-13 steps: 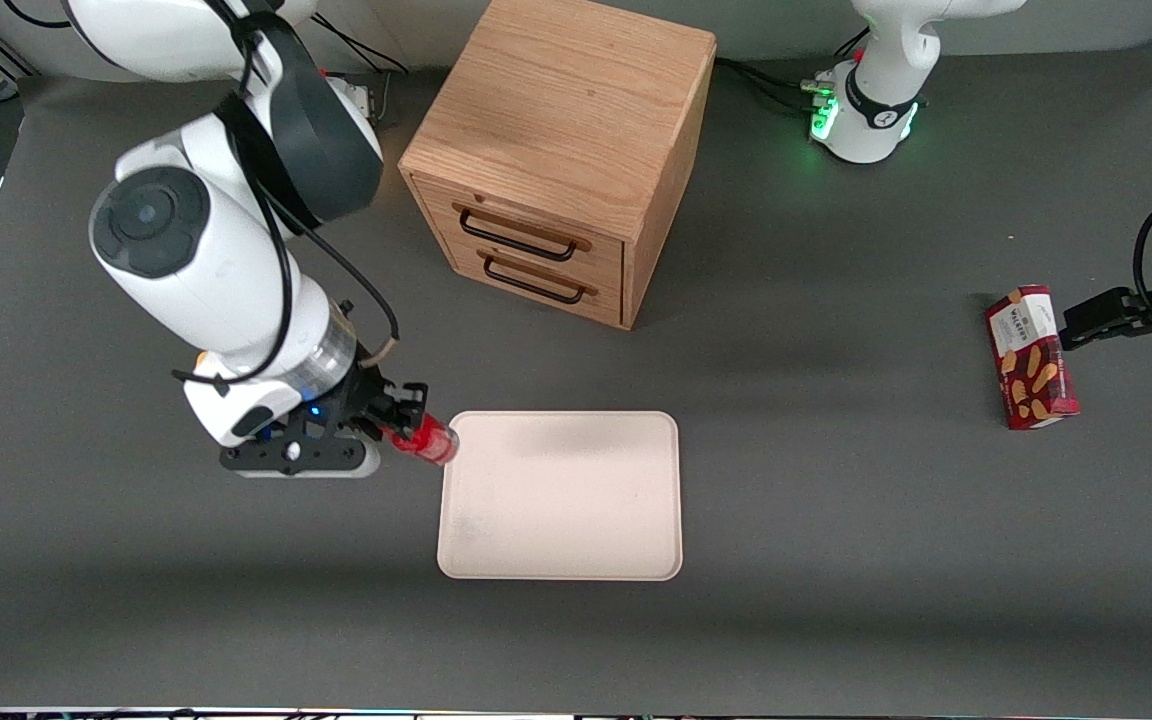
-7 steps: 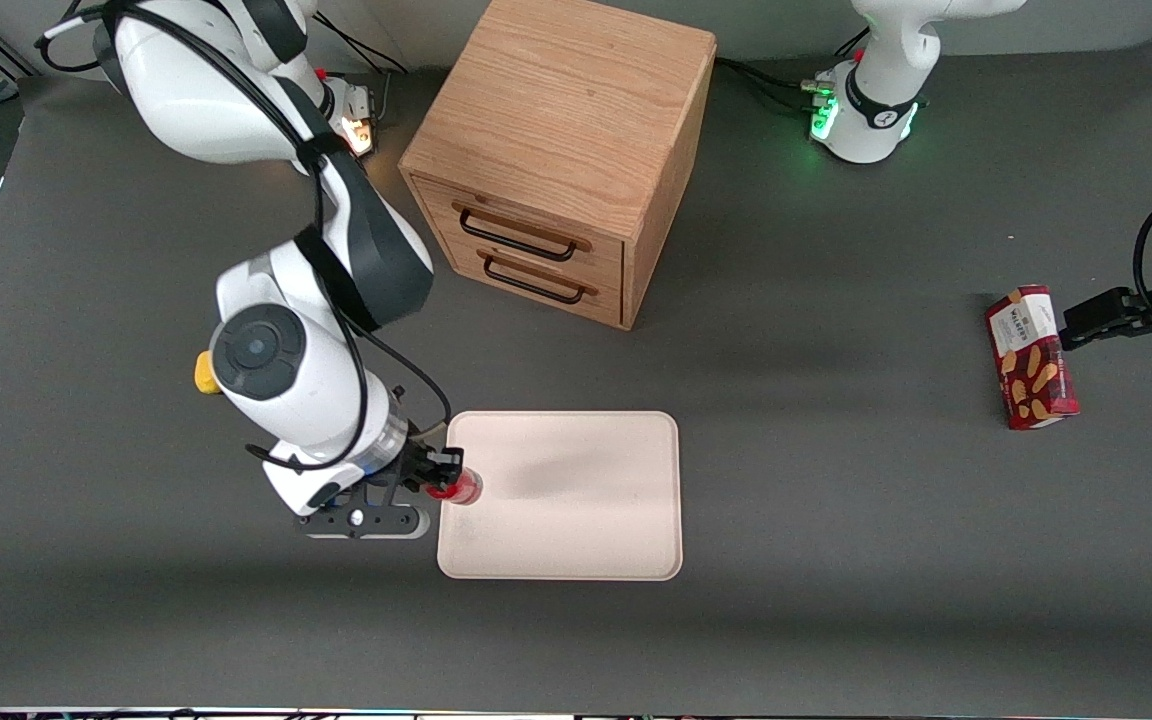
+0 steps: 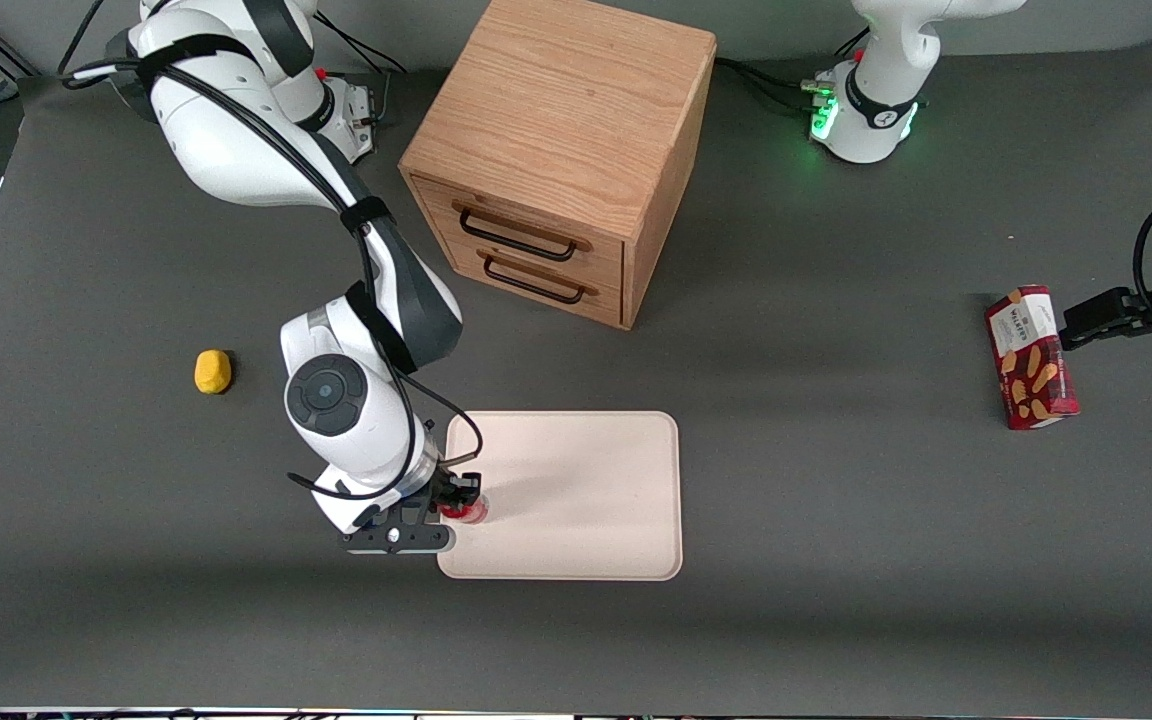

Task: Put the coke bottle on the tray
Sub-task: 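Lower the bottle onto the tray's corner and open the right gripper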

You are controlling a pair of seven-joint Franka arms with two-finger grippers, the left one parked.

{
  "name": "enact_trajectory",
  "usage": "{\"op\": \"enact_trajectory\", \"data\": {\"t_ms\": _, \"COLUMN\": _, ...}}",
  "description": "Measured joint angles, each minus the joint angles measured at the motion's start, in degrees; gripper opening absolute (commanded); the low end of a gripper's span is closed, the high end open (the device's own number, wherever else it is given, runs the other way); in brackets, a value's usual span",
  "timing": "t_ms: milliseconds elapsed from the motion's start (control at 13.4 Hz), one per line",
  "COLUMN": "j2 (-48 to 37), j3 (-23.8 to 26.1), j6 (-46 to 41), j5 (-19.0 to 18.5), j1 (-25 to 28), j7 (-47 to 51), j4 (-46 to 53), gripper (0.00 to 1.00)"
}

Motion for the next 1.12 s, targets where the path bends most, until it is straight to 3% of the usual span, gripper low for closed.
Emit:
{"op": "enact_trajectory", "data": {"t_ms": 447, "j2": 0.12, "j3": 0.00, "j6": 0.44, "j5": -0.02, "j1": 0.00, "j7": 0.00, "j4": -1.54, "gripper": 0.00}}
{"op": "enact_trajectory", "data": {"t_ms": 521, "j2": 0.15, "j3": 0.00, "j6": 0.46, "j5": -0.02, "j1": 0.00, "j7": 0.00, "j4": -1.70, "gripper": 0.22}}
{"op": "enact_trajectory", "data": {"t_ms": 670, "j2": 0.15, "j3": -0.01, "j6": 0.49, "j5": -0.02, "j1": 0.00, "j7": 0.02, "j4": -1.69, "gripper": 0.85}}
{"op": "enact_trajectory", "data": {"t_ms": 745, "j2": 0.15, "j3": -0.01, "j6": 0.52, "j5": -0.02, "j1": 0.00, "j7": 0.22, "j4": -1.68, "gripper": 1.00}}
{"op": "enact_trajectory", "data": {"t_ms": 1117, "j2": 0.08, "j3": -0.01, "j6": 0.67, "j5": -0.02, "j1": 0.01, "j7": 2.76, "j4": -1.54, "gripper": 1.00}}
